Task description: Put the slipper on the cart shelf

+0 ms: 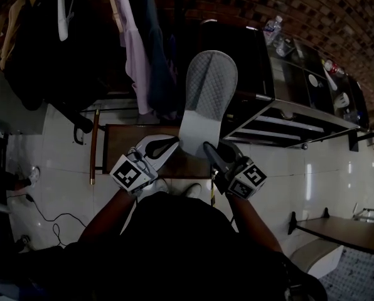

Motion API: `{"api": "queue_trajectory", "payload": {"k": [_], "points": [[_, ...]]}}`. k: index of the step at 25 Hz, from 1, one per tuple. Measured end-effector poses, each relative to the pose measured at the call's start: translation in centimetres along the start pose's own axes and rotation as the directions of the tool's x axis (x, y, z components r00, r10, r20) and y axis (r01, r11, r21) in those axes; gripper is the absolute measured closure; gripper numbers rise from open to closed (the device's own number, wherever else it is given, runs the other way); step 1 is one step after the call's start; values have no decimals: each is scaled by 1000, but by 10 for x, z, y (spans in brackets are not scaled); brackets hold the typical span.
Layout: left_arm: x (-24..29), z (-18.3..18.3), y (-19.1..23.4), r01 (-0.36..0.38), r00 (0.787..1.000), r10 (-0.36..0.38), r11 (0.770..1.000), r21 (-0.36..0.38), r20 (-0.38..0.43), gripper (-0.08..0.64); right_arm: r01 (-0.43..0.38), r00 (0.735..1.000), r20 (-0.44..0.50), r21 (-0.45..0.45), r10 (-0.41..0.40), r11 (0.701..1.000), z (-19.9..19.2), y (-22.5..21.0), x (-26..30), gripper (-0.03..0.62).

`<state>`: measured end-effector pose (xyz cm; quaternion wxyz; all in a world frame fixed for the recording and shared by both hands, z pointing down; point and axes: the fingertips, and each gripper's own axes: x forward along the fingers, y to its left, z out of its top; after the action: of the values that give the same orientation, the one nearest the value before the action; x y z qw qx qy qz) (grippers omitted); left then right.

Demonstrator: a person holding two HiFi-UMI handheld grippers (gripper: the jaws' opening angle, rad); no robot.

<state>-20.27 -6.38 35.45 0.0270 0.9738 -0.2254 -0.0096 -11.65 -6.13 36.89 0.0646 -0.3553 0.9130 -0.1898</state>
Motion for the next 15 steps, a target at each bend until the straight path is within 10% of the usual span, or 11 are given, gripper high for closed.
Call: {"api": "queue_trajectory", "payload": {"k": [15], "points": [[-1, 21, 1, 2, 1000, -2, 1000, 6, 7, 556, 72, 995, 84, -308, -48, 949, 46, 19, -5, 529]]}}
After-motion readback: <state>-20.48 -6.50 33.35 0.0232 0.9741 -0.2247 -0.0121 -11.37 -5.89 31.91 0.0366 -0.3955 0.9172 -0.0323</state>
